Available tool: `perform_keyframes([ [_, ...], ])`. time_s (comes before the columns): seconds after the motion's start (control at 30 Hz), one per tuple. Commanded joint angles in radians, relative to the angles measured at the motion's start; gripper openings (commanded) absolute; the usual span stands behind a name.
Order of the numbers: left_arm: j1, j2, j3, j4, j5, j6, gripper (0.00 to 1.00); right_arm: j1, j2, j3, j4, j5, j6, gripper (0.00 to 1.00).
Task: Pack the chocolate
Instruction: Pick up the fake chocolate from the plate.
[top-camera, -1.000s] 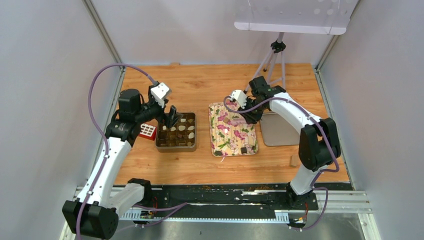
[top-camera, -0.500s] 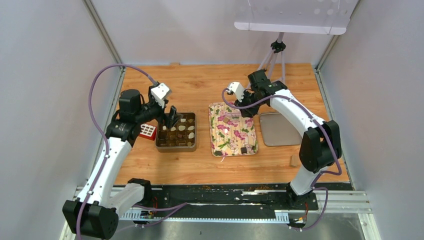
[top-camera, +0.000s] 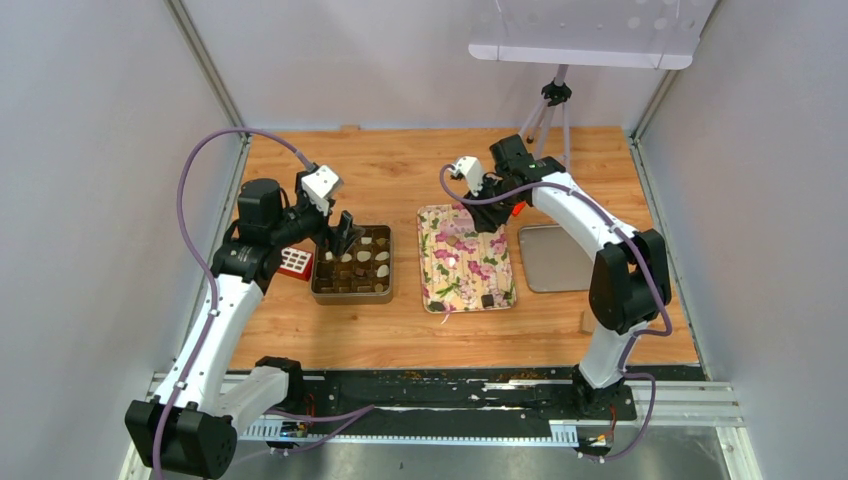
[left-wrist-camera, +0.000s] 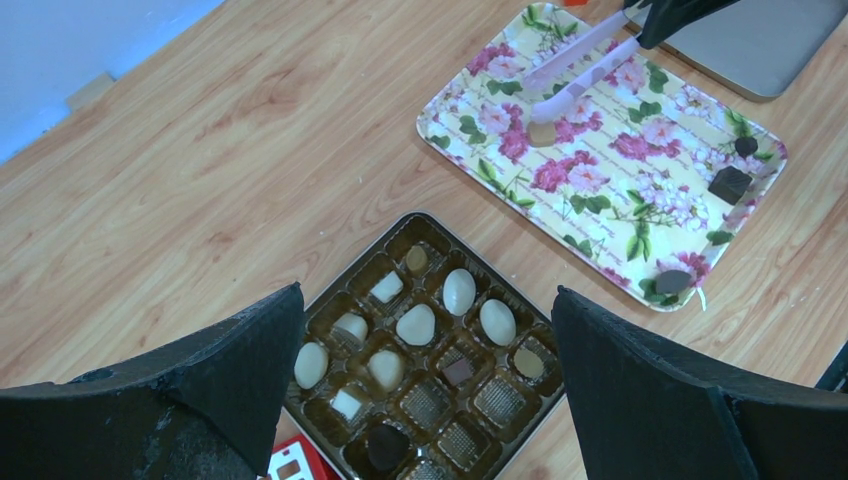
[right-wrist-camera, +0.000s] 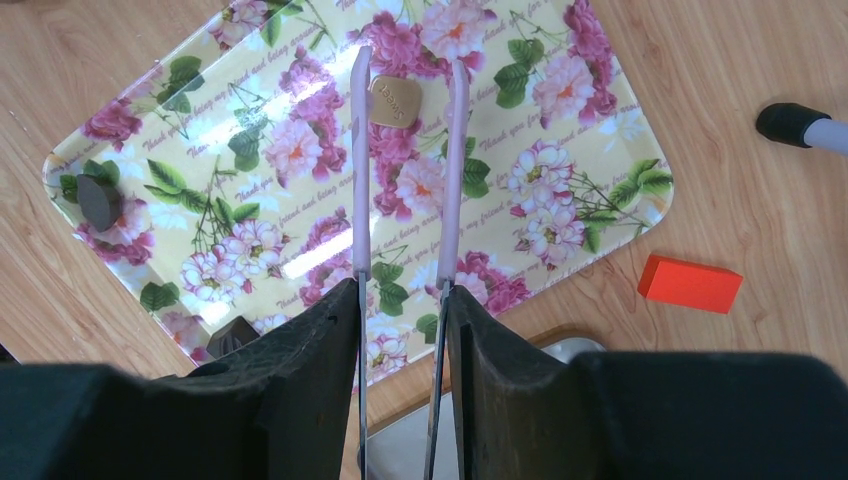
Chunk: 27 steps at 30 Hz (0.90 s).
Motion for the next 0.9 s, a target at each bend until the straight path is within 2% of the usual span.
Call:
perform_keyframes([
  [0.0,0.004,-0.015,-0.003,0.004,-0.003,0.021,1.00,0.012,0.009,0.015,0.036,-0.016,0.020,0.37],
  [0.57,0.004,-0.020,-0.017,-0.002,-0.010,0.041,1.00,0.028,0.062,0.023,0.028,0.037,0.005,0.41],
  [0.87,0.004,-0.017,-0.022,0.004,-0.010,0.037,1.00,0.028,0.060,-0.010,0.019,0.043,-0.002,0.38],
])
